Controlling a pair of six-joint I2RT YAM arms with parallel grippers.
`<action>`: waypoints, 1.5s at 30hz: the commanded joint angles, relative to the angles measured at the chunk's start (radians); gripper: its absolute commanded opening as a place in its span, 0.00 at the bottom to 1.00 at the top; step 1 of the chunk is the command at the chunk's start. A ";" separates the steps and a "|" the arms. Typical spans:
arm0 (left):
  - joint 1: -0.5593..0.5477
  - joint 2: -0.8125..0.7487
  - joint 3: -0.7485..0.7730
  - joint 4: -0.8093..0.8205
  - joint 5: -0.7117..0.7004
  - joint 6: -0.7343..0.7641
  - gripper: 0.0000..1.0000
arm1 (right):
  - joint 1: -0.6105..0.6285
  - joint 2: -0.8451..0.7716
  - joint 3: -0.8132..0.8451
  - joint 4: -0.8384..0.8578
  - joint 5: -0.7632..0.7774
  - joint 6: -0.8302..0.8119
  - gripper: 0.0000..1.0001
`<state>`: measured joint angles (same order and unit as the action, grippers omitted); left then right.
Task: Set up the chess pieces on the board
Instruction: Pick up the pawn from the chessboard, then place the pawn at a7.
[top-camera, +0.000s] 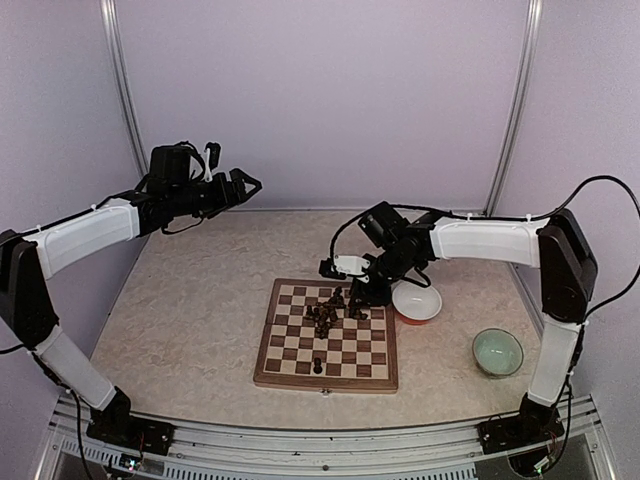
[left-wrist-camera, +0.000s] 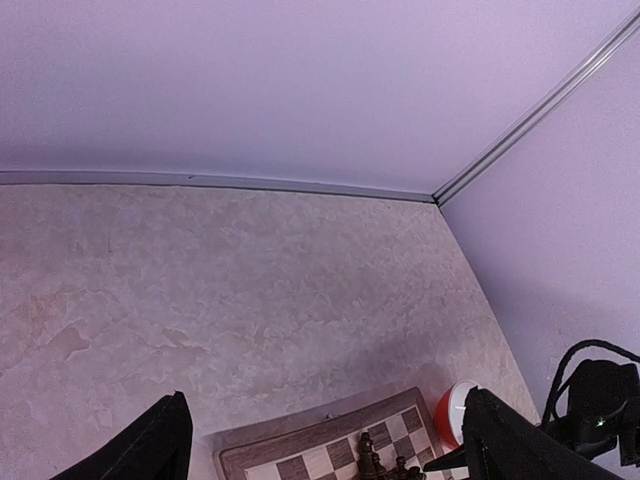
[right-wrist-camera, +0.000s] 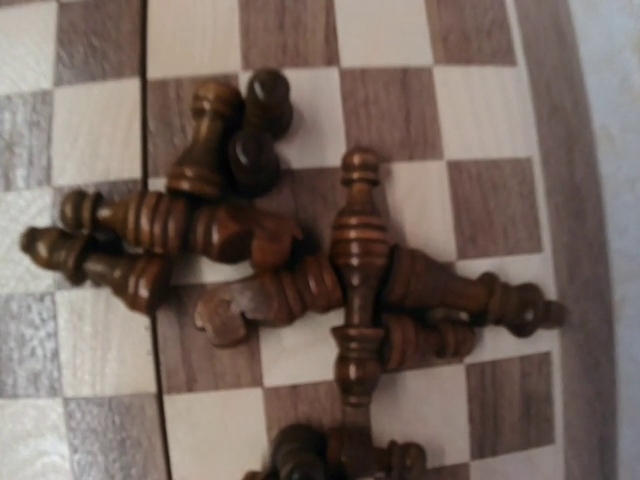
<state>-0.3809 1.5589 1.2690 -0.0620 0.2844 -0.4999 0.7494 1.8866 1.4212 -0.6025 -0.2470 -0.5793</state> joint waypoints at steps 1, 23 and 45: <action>0.005 0.012 0.038 -0.014 0.017 0.017 0.93 | -0.001 0.041 -0.007 0.004 0.018 0.015 0.32; 0.005 0.019 0.044 -0.020 0.023 0.017 0.93 | 0.006 0.045 0.024 -0.018 -0.053 0.012 0.10; -0.005 0.039 0.046 -0.025 0.032 0.013 0.93 | 0.123 -0.245 -0.288 -0.008 -0.155 -0.114 0.09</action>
<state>-0.3813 1.5799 1.2846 -0.0849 0.3061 -0.4973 0.8230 1.6985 1.1969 -0.6075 -0.3653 -0.6415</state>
